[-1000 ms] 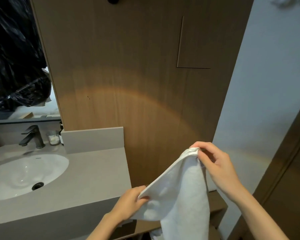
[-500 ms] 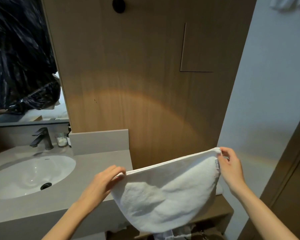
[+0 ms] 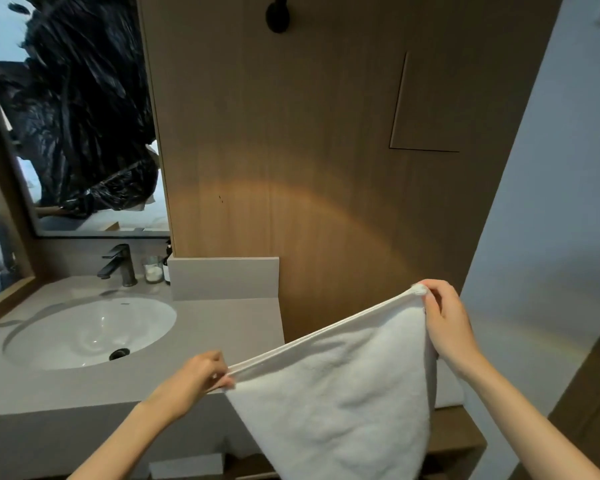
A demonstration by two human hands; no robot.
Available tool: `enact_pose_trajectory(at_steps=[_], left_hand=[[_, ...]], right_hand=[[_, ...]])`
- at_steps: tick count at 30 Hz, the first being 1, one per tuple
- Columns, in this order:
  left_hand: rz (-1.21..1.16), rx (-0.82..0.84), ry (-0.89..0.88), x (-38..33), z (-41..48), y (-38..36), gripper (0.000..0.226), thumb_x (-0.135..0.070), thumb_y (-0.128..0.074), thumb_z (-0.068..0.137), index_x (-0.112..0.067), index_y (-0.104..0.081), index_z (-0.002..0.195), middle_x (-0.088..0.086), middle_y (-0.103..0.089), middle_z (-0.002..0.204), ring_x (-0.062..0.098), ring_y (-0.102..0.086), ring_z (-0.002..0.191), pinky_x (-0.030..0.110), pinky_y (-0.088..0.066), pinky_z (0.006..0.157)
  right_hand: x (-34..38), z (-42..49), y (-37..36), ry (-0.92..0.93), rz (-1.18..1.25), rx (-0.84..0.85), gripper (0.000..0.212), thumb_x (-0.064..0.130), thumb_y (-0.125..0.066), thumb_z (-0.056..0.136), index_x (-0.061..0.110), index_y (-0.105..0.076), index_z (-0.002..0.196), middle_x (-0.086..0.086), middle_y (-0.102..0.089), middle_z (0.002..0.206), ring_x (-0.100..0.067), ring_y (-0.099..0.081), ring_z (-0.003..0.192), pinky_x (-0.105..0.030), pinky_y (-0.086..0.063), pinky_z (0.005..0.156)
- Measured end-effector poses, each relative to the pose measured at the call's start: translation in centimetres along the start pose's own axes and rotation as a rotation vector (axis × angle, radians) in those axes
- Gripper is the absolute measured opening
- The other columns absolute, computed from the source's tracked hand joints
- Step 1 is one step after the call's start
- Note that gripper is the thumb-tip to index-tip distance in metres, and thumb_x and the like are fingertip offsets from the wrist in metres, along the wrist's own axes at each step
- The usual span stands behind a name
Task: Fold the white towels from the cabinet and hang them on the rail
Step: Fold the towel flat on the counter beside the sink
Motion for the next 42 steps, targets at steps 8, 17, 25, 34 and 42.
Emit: enact_pose_trajectory(at_steps=[8,17,25,34,42], left_hand=[[0.234,-0.299,0.052,0.4,0.1,8.1,0.055,-0.063,-0.029,0.091,-0.017,-0.051,0.073,-0.007,-0.044,0.072,0.015,-0.045,0.063,0.037,-0.044,0.056],[0.277,-0.443,0.191,2.5,-1.3,14.1,0.033,-0.035,-0.057,0.091,-0.01,-0.062,0.071,0.0,-0.054,0.072,0.019,-0.052,0.063,0.034,-0.042,0.056],[0.408,-0.381,0.413,10.0,-0.7,15.8,0.024,-0.03,-0.057,0.094,-0.01,-0.067,0.084,0.006,-0.06,0.086,0.022,-0.057,0.076,0.034,-0.047,0.066],[0.359,-0.371,0.441,20.8,4.5,15.7,0.033,-0.029,-0.053,0.097,-0.006,-0.062,0.075,0.003,-0.051,0.076,0.022,-0.048,0.066,0.032,-0.032,0.054],[0.27,-0.214,0.444,30.3,10.3,13.0,0.034,-0.029,-0.051,0.098,-0.008,-0.058,0.072,0.007,-0.054,0.08,0.027,-0.052,0.07,0.034,-0.034,0.059]], right_hand=[[-3.4,-0.9,-2.2,-0.062,-0.145,0.154,0.019,0.016,-0.039,0.102,0.018,-0.057,0.106,-0.001,-0.056,0.111,-0.015,-0.053,0.101,-0.032,-0.043,0.085],[-2.5,-0.2,-8.4,-0.115,-0.01,0.235,0.015,0.019,-0.045,0.101,0.019,-0.057,0.11,0.003,-0.057,0.106,-0.015,-0.053,0.1,-0.03,-0.042,0.081],[-1.8,1.2,-16.9,-0.105,-0.028,0.304,0.011,0.024,-0.049,0.1,0.029,-0.056,0.106,0.011,-0.059,0.1,-0.015,-0.056,0.099,-0.038,-0.052,0.084],[-2.2,4.7,-27.8,-0.322,0.182,0.267,0.013,0.013,-0.056,0.096,0.019,-0.058,0.108,0.001,-0.063,0.1,-0.019,-0.069,0.085,-0.027,-0.059,0.072],[-4.0,7.9,-35.2,-0.438,0.174,0.214,0.015,0.007,-0.061,0.093,0.016,-0.059,0.106,-0.007,-0.062,0.105,-0.022,-0.063,0.096,-0.031,-0.057,0.081]])
Point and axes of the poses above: each hand's wrist, its own z-axis towards the middle knuckle, its own y-axis out of the back of the hand, x = y × z, the point moved 7 cm from there along z, towards the middle knuckle
